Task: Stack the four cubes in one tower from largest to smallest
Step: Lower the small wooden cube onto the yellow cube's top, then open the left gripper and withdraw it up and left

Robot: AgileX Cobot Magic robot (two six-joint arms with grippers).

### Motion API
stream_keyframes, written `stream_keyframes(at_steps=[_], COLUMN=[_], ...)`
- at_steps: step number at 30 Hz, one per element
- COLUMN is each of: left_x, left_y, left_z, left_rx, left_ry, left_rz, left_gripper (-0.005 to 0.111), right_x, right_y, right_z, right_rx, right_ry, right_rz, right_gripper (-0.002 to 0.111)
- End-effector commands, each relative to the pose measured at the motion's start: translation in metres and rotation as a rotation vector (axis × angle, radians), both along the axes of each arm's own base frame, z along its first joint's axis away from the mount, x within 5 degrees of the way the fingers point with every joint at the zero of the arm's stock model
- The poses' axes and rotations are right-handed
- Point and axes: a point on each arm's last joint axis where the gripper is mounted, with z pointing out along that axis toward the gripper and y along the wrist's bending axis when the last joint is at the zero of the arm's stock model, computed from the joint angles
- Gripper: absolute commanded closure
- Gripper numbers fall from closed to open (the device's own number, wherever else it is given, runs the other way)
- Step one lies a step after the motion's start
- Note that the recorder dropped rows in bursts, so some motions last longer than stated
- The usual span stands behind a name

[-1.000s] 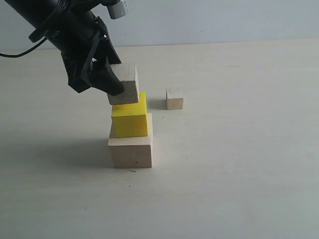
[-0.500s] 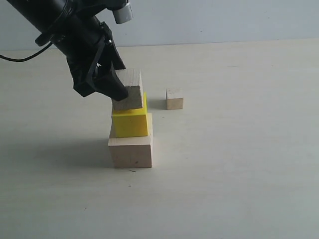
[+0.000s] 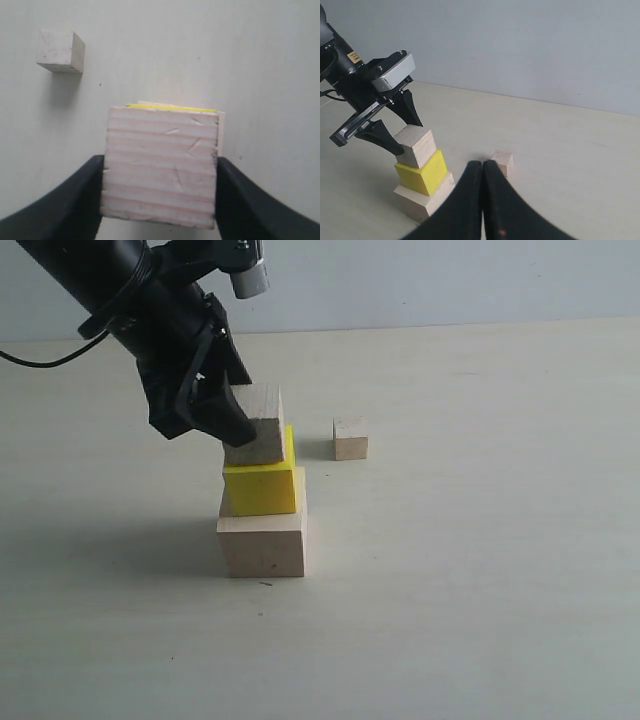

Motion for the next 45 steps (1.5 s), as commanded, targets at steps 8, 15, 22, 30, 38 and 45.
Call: stream_keyframes(at_steps=[8,15,22,30,38,45], left_x=[-0.004,-0.004,-0.003,-0.004,-0.007,-0.018], left_y=[-0.002,-0.003,-0.004,-0.004,-0.001,0.004], left_z=[0.000,0.001,0.001,0.003,0.019,0.040], left_rx=[0.000,-0.006,-0.022,-0.028,-0.055,-0.075], left_ry=[0.032,0.027,0.028,0.023,-0.043,-0.085], left_rz=[-0.017,-0.013,-0.006,-0.004,0.008,0.001], left_gripper=[0.074,0.059,0.047,0.047,0.047,0.047], right_x=[0.000,0.000,-0.001,-0.001,-0.001,-0.003], right_y=[0.001,0.001,0.001,0.001,0.001,0.002], right_z=[0.000,0.000,-0.001,-0.001,-0.001,-0.003], right_rx=[0.005,0.003,-0.001,-0.001,-0.001,-0.010], right_ry=[0.004,0.008,0.020,0.020,0.020,0.044], right_rz=[0.006,0.009,0.017,0.017,0.017,0.035], right_gripper=[0.108,0.108,0.108,0.108,0.108,0.108])
